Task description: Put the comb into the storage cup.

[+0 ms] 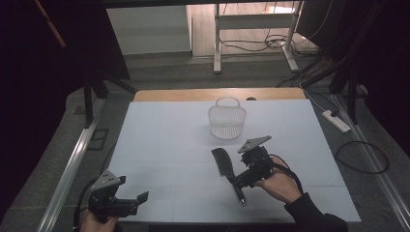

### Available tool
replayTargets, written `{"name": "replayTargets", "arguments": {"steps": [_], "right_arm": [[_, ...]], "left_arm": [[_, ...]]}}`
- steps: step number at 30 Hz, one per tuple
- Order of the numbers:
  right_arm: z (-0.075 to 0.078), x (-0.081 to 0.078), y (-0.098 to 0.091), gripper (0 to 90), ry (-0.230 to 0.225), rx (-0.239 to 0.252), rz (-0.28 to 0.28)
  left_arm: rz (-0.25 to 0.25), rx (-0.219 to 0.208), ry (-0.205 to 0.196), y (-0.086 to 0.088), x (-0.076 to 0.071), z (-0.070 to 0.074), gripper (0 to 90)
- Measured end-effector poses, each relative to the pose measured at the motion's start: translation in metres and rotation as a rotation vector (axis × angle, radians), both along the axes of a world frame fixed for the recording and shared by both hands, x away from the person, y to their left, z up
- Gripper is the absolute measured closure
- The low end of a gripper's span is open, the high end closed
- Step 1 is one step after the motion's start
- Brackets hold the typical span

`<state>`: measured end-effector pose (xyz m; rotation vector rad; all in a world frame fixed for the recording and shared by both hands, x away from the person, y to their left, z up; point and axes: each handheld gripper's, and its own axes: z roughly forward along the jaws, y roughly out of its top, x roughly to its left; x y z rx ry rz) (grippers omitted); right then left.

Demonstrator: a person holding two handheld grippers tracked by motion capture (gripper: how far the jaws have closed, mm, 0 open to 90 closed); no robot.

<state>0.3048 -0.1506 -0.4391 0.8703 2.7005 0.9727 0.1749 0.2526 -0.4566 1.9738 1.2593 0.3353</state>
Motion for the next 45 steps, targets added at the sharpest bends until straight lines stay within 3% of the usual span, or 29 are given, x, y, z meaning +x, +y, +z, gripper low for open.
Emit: {"name": "replayTargets", "arguments": {"steps": [4,29,40,43,44,45], "right_arm": [[0.001,0.000,0.005,0.0,0.008,0.006,-0.004],[-0.009,0.006,0.036,0.0,0.041,-0.078,0.031],[-0.016,0.008,0.048,0.0,0.051,-0.136,0.049],[-0.018,0.009,0.047,5.0,0.053,-0.156,0.052],[-0.018,0.008,0.047,9.5,0.051,-0.160,0.051],[-0.018,0.009,0.046,20.3,0.046,-0.151,0.061]], "left_arm": [[0.000,0.000,0.000,0.000,0.000,0.000,2.6],[0.000,-0.002,0.000,0.000,0.000,0.000,2.6],[-0.001,-0.003,-0.001,0.000,0.000,0.000,2.6],[-0.001,-0.002,-0.001,0.000,0.000,0.000,2.6],[-0.001,-0.002,-0.001,0.000,0.000,0.000,2.6],[-0.001,-0.002,-0.001,0.000,0.000,0.000,2.6]]}}
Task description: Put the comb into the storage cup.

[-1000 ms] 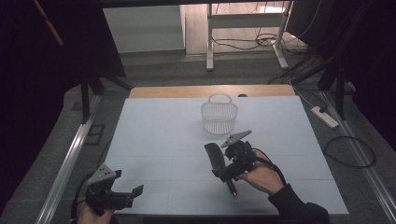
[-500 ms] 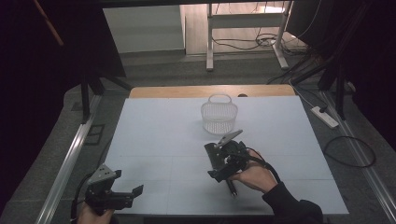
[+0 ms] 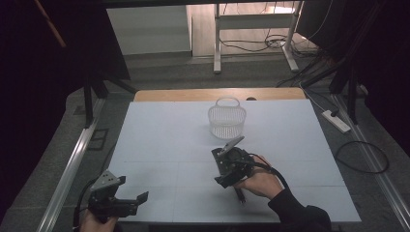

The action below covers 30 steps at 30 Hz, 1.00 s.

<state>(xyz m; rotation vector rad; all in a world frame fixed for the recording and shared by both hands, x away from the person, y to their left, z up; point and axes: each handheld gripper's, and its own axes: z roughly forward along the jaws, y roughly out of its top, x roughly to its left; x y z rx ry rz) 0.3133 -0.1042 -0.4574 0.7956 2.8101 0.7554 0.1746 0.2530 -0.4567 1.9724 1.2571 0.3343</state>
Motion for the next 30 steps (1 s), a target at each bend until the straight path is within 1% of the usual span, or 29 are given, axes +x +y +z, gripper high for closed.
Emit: {"name": "replayTargets", "arguments": {"steps": [1,2,3,5,6,7,10,11,12,13,16,20,23,24,25,26,28,30], "right_arm": [[0.000,0.000,0.000,20.3,0.000,0.000,0.000],[0.001,0.000,-0.001,34.8,-0.005,0.008,0.005],[0.001,0.000,-0.001,38.4,-0.005,0.008,0.010],[0.001,0.001,-0.002,49.0,0.001,0.013,0.022],[0.001,0.001,-0.002,49.0,0.001,0.013,0.022],[0.000,0.001,-0.002,53.4,0.009,0.015,0.030],[-0.001,0.002,-0.002,71.9,0.021,0.002,0.045],[-0.001,0.002,-0.002,76.0,0.025,0.000,0.047],[-0.002,0.003,-0.002,82.8,0.030,-0.001,0.050],[-0.002,0.004,-0.004,89.4,0.049,0.016,0.056],[-0.002,0.005,-0.005,89.5,0.052,0.020,0.051],[-0.007,0.005,-0.005,89.5,0.034,-0.001,0.044],[-0.013,0.005,-0.005,89.5,0.039,-0.015,0.043],[-0.017,0.005,-0.006,89.5,0.046,-0.007,0.042],[-0.017,0.005,-0.006,89.5,0.046,-0.007,0.042],[-0.020,0.005,-0.006,89.5,0.045,-0.013,0.044],[-0.021,0.005,-0.007,89.5,0.044,-0.017,0.044],[-0.025,0.004,-0.007,89.5,0.053,-0.021,0.043]], "left_arm": [[0.000,0.000,0.000,0.000,0.000,0.000,2.6],[0.000,-0.001,0.000,0.000,0.000,0.000,2.6],[0.000,-0.001,0.000,0.000,0.000,0.000,2.6],[0.000,-0.001,-0.001,0.000,0.000,0.000,2.7],[0.000,-0.001,0.000,0.000,0.000,0.000,2.7],[0.000,-0.001,-0.001,0.000,0.000,0.000,2.7],[0.000,-0.001,0.000,0.000,0.000,0.000,2.7],[0.000,-0.002,0.000,0.000,0.000,0.000,2.7],[0.000,-0.002,0.000,0.000,0.000,0.000,2.7],[0.000,-0.002,-0.001,0.000,0.000,0.000,2.7],[0.000,-0.003,-0.001,0.001,0.000,0.000,2.7],[-0.001,-0.005,0.001,0.001,0.000,0.000,2.7],[-0.002,-0.006,0.000,0.001,0.000,0.000,2.7],[-0.001,-0.006,0.001,0.001,0.000,0.000,2.7],[-0.002,-0.007,0.001,0.001,0.000,0.000,2.7],[-0.001,-0.008,0.001,0.001,0.000,0.000,2.7],[0.000,-0.010,0.001,0.001,0.000,0.000,2.7],[-0.002,-0.008,0.000,0.001,0.000,0.000,2.7]]}}
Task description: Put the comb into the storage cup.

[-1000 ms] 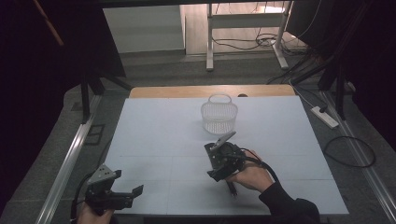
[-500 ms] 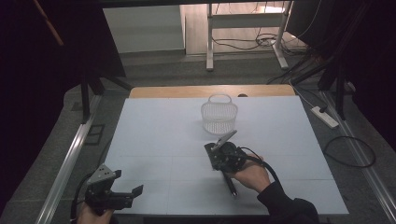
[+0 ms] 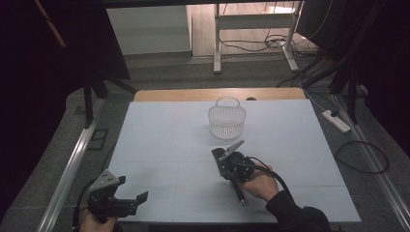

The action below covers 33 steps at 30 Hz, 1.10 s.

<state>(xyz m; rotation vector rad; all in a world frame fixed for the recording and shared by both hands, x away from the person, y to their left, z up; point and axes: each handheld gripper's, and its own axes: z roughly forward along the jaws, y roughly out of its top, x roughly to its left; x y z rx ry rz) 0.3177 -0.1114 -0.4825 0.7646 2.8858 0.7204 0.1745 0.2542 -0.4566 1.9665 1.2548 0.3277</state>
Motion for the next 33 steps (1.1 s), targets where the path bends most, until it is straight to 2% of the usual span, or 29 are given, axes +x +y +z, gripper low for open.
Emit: {"name": "replayTargets", "arguments": {"steps": [5,14,21,33], "right_arm": [[-0.010,-0.002,-0.001,89.6,0.010,-0.024,-0.003],[-0.018,-0.006,-0.001,89.5,0.023,-0.056,0.006],[-0.020,-0.011,-0.007,89.5,0.046,-0.067,0.006],[-0.019,-0.009,-0.017,89.5,0.050,-0.078,-0.007]], "left_arm": [[-0.001,0.001,0.000,0.000,0.000,0.000,2.7],[-0.003,0.000,-0.001,0.000,0.000,0.000,2.7],[-0.005,0.000,-0.002,0.000,0.000,0.000,2.7],[-0.004,0.001,-0.002,0.000,0.000,0.000,2.7]]}}
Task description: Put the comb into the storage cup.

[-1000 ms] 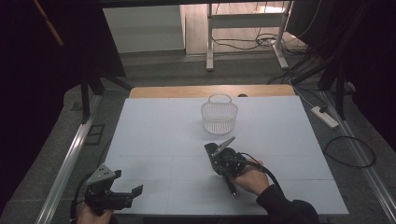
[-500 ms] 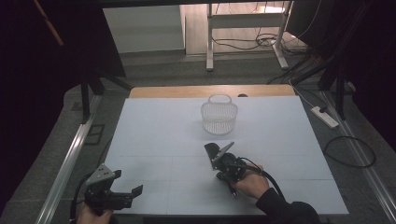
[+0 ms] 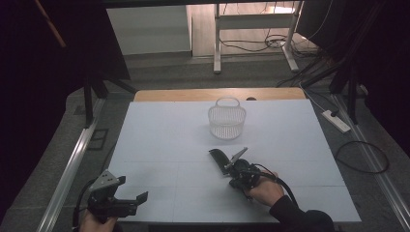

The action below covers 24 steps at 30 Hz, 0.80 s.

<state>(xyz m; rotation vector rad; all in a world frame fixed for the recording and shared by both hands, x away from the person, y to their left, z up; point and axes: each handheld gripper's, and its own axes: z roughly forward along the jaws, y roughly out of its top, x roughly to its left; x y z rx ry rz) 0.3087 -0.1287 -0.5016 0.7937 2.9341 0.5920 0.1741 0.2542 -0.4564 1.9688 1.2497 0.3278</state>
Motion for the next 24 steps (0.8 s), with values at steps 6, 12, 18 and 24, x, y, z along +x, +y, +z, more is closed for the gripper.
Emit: {"name": "replayTargets", "arguments": {"steps": [6,12,18,24], "right_arm": [[0.001,0.002,-0.006,89.5,-0.005,-0.012,-0.009],[0.002,0.007,-0.014,89.5,-0.007,-0.014,-0.033],[0.004,0.013,-0.024,89.5,-0.013,-0.018,-0.058],[0.005,0.018,-0.031,89.5,-0.012,-0.015,-0.082]], "left_arm": [[0.001,-0.002,0.000,0.000,0.000,0.000,2.7],[0.001,-0.002,0.000,0.000,0.000,0.000,2.7],[0.001,-0.002,0.000,0.000,0.000,0.000,2.7],[0.001,-0.002,0.000,0.000,0.000,0.000,2.7]]}}
